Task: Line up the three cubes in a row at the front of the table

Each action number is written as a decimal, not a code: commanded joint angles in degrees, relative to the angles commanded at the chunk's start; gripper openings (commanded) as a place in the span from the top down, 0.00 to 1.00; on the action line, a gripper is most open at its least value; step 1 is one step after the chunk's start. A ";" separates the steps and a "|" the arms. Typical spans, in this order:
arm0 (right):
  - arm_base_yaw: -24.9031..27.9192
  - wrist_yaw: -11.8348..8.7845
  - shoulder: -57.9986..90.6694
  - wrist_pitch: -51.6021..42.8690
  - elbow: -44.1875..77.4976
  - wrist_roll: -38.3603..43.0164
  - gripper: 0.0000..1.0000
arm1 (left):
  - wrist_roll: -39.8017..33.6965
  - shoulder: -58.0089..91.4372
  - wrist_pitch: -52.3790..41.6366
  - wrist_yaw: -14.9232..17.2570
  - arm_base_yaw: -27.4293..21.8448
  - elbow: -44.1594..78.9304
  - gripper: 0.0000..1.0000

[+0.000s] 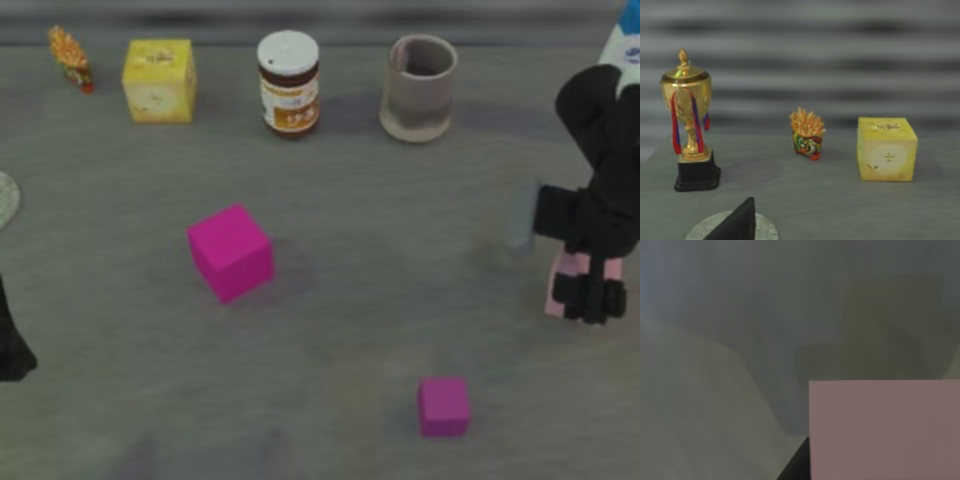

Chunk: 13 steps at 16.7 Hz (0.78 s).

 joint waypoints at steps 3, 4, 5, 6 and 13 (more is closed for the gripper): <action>0.24 -0.02 -2.69 -6.27 3.16 -0.09 1.00 | 0.00 0.00 0.00 0.00 0.00 0.00 0.00; 0.27 -0.02 -3.44 -7.54 3.88 -0.05 1.00 | 0.00 0.00 0.00 0.00 0.00 0.00 0.00; 0.28 -0.03 -3.91 -8.21 4.30 -0.01 1.00 | 0.00 0.00 0.00 0.00 0.00 0.00 0.00; 0.28 -0.03 -4.00 -8.33 4.38 0.00 1.00 | 0.00 0.00 0.00 0.00 0.00 0.00 0.00; 4.13 -0.08 -3.17 -9.02 5.63 2.19 1.00 | 0.00 0.00 0.00 0.00 0.00 0.00 0.00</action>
